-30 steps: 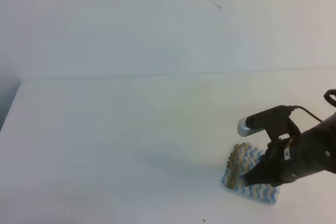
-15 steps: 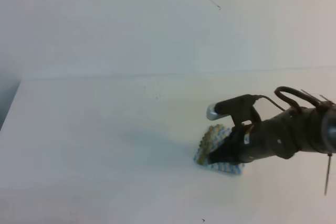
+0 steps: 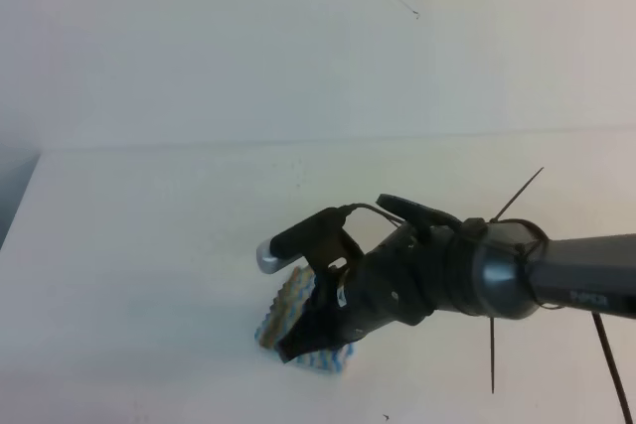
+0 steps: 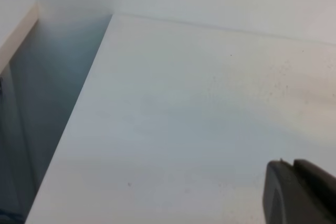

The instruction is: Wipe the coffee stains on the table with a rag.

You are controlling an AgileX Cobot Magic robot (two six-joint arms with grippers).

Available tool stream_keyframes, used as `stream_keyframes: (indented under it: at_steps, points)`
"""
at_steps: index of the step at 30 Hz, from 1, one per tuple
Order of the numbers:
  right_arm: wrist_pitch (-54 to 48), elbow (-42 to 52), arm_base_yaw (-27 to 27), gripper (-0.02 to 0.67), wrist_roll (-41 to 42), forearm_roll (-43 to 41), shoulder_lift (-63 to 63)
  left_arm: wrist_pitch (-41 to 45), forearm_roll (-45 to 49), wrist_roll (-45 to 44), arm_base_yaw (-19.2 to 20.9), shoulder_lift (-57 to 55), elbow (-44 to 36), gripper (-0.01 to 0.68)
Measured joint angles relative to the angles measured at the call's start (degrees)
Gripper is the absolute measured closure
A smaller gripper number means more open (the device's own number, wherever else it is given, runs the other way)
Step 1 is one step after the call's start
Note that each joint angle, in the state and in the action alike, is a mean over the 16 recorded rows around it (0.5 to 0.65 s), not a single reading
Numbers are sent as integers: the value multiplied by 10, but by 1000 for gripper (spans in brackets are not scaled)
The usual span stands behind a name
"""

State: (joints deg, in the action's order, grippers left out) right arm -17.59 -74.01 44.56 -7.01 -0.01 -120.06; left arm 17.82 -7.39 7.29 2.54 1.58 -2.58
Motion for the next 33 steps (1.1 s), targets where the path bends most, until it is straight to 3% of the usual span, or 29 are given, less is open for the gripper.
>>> stream_keyframes:
  at_steps: [7, 12, 19, 26, 33]
  points:
    - [-45, 34, 35, 651, 23, -10, 19, 0, 0, 0, 0, 0, 0, 672]
    - [-58, 96, 24, 651, 18, -45, 53, 0, 0, 0, 0, 0, 0, 672]
    - [-21, 176, -55, 651, -12, -95, 99, 0, 0, 0, 0, 0, 0, 673]
    - [19, 196, -153, 651, -26, -104, 119, 0, 0, 0, 0, 0, 0, 673]
    - [20, 199, -195, 652, -23, -99, 180, 0, 0, 0, 0, 0, 0, 673]
